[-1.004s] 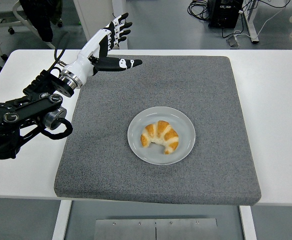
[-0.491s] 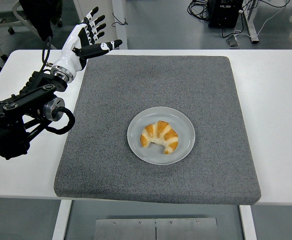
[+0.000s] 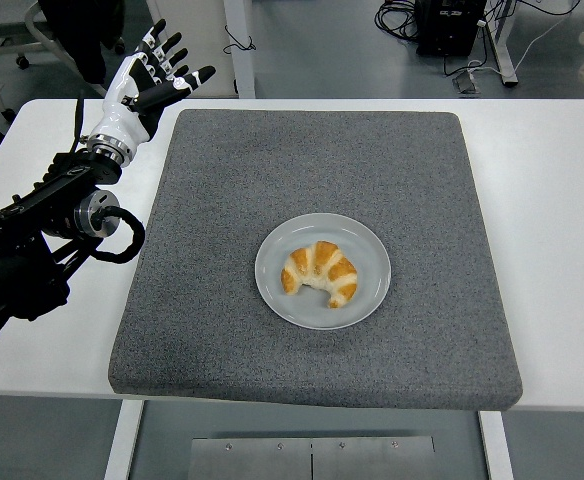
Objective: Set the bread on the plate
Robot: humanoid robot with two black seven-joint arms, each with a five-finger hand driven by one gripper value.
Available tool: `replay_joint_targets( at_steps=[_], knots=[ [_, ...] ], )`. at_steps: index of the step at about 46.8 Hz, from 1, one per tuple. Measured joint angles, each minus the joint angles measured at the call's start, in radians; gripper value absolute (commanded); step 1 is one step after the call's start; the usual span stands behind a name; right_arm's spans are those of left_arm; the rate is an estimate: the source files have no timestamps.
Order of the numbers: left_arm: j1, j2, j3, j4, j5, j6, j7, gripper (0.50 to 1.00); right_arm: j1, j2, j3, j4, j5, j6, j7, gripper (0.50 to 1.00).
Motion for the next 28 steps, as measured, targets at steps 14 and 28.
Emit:
replay_joint_targets(
  at_steps=[14, 28],
  knots=[
    [0.000, -0.029, -0.037, 0.079, -0.112, -0.041, 0.023, 0.972, 0.000, 0.000, 0.000, 0.000, 0.000, -0.002, 0.000, 1.000],
    [0.000, -0.074, -0.101, 0.198, -0.130, -0.093, 0.023, 0.974, 0.000, 0.000, 0.000, -0.001, 0.000, -0.001, 0.000, 1.000]
  ],
)
